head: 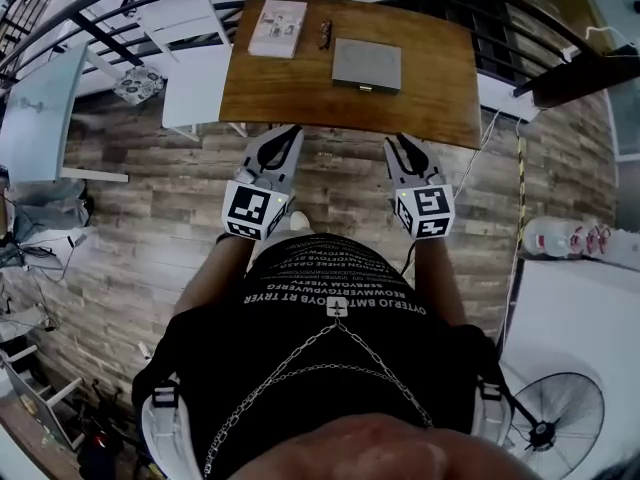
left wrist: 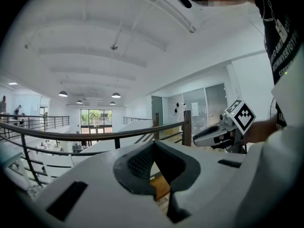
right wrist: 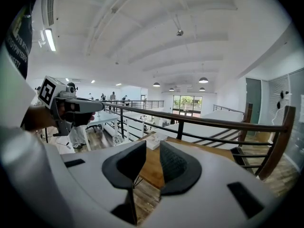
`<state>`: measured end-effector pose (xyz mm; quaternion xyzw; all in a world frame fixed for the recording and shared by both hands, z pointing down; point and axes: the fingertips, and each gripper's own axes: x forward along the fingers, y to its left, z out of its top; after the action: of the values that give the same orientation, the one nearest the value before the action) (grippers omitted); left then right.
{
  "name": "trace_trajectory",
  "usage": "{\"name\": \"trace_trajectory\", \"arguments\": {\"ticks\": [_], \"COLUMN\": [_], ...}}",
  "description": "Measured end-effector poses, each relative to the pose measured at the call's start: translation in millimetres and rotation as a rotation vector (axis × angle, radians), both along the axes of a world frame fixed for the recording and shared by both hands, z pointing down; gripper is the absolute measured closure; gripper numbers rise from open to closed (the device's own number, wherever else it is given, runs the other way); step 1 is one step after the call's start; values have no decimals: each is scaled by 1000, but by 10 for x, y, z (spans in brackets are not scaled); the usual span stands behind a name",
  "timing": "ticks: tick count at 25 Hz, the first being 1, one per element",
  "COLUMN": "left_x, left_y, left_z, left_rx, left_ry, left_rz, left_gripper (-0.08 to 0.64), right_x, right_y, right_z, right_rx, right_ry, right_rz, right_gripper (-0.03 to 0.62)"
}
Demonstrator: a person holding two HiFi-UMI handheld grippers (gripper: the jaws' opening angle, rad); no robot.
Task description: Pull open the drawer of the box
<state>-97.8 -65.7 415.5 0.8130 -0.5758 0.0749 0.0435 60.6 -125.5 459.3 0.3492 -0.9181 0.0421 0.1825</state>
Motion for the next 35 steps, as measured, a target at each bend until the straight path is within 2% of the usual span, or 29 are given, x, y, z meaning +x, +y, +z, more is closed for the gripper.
{"name": "trace_trajectory", "arguments": {"ticks": [9,22,29,35], "left_x": [-358,-662,-693,-512], "left_y": [-260,-350,-288,-261], "left_z": [-36,-55,-66,15], "left_rx": [41,53,66,58], "left_ry": [-20,-8,22,25], "left_rz": [13,96,137,176], "left_gripper": [554,554,554,554], "right_x": [-322,-632,-692,-476], "right_y": [-236,-217,0,64], "right_z": [-32,-118,-155,-101], "right_rx": [12,38,45,37], "right_ry": [16,35,73,77], "right_rz": [27,90,111,153], "right_gripper": [506,506,506,506]}}
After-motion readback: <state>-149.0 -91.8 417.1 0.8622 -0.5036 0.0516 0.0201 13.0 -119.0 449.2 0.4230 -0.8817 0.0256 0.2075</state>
